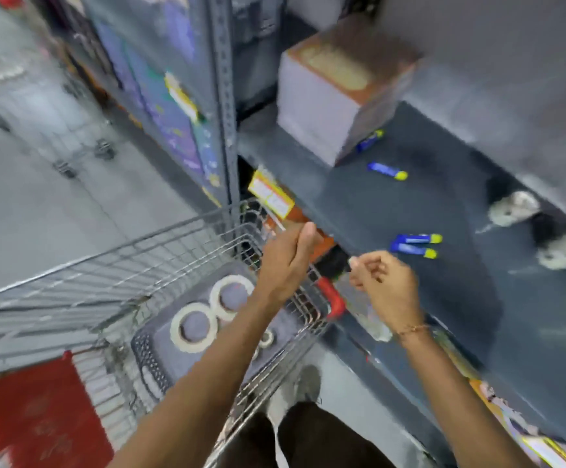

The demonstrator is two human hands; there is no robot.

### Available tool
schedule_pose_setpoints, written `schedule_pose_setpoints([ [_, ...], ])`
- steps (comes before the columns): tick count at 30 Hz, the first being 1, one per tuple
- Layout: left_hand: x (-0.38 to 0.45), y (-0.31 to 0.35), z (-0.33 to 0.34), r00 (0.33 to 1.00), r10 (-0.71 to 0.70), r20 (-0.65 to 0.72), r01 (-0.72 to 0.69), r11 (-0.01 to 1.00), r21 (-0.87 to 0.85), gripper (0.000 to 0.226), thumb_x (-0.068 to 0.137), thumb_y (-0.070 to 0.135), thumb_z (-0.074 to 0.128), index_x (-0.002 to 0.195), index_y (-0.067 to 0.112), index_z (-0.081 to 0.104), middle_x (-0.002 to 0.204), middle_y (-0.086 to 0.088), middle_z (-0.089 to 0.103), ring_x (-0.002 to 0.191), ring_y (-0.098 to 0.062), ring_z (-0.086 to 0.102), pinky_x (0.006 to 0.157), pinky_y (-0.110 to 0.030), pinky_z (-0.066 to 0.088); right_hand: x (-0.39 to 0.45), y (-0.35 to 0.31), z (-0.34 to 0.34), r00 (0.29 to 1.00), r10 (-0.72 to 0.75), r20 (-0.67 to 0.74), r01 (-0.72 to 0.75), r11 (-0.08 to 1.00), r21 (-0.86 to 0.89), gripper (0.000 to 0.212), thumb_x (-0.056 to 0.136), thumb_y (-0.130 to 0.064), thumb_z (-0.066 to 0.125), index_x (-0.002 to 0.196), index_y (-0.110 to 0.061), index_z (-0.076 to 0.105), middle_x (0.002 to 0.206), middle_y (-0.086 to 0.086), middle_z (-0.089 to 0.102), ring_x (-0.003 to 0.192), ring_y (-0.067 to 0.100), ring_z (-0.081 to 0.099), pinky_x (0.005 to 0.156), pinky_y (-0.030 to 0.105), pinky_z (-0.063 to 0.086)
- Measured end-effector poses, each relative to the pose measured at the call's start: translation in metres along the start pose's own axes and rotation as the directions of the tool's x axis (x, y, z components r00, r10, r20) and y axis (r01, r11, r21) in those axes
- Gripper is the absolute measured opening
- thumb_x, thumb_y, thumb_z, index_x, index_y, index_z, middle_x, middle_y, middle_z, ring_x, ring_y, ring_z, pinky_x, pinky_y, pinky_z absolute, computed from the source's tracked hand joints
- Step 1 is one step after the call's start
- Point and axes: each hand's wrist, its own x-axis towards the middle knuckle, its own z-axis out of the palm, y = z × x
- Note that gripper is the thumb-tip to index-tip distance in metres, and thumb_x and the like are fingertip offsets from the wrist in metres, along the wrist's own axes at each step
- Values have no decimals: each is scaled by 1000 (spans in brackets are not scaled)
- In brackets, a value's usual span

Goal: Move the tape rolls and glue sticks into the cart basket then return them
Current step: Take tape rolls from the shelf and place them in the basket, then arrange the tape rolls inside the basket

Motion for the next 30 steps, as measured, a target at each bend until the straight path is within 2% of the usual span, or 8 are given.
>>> schedule_pose_setpoints([
  [3, 34, 39, 43, 983, 121, 139, -133, 988, 80, 22, 94, 27, 50, 85, 12, 63, 75, -3, 63, 73, -21, 61, 66, -26, 42, 2, 19, -36, 962, 183, -204, -158, 978, 136, 31, 95, -23, 54, 65, -16, 57, 55, 7, 61, 36, 6, 61, 45, 25, 54],
  [7, 69, 55, 106, 894, 163, 418, -288, 923, 256, 25, 84, 14, 64, 106, 1, 65, 111, -21, 67, 107, -33, 61, 94, -37, 48, 16, 27, -58, 881, 450, -147, -401, 874, 275, 50, 95, -38, 49, 59, -4, 57, 47, 12, 58, 23, 8, 55, 32, 17, 47],
  [12, 82, 61, 141, 802, 41, 596, -411, 762, 501, 29, 83, 23, 62, 104, 3, 64, 117, -18, 64, 112, -35, 57, 94, -39, 46, 38, 20, -69, 854, 458, -248, -451, 888, 90, 43, 85, -40, 59, 55, -9, 59, 34, 6, 60, 21, 10, 53, 34, 13, 47],
  [14, 87, 58, 145, 809, 11, 588, -406, 734, 545, 26, 81, 21, 63, 103, 8, 66, 115, -15, 66, 110, -35, 59, 95, -40, 49, 40, 19, -71, 863, 425, -273, -448, 894, -27, 43, 81, -42, 59, 59, -6, 63, 44, 12, 69, 35, 15, 64, 43, 11, 52],
  [17, 90, 55, 143, 825, -17, 565, -397, 694, 601, 22, 84, 26, 62, 100, 11, 68, 111, -15, 67, 105, -36, 61, 92, -43, 51, 44, 23, -74, 875, 379, -302, -434, 889, -144, 46, 69, -44, 56, 76, -1, 71, 73, 21, 76, 77, 33, 72, 77, 35, 60],
  [20, 89, 47, 126, 864, -28, 504, -341, 703, 624, 20, 87, 26, 57, 101, 14, 67, 112, -14, 66, 105, -37, 61, 91, -43, 52, 44, 15, -75, 891, 348, -291, -423, 870, -253, 40, 72, -39, 62, 85, -2, 71, 92, 23, 73, 94, 38, 67, 83, 36, 56],
  [27, 53, 33, 31, 969, -145, 201, 124, 986, 113, 11, 86, 8, 64, 95, 4, 62, 90, -14, 67, 71, -8, 63, 72, -27, 51, 51, -22, -47, 981, 95, -171, -132, 968, -214, 34, 82, -34, 60, 61, -9, 69, 60, 14, 70, 66, 31, 63, 63, 28, 52],
  [30, 21, -3, -28, 942, -302, 147, 331, 906, -264, 24, 88, -10, 53, 97, 13, 53, 77, -2, 62, 57, 5, 60, 56, -12, 50, 50, -34, 13, 1000, 27, -7, -27, 1000, -7, 22, 80, -26, 67, 59, -21, 59, 70, 13, 74, 65, 25, 70, 74, 44, 59],
])
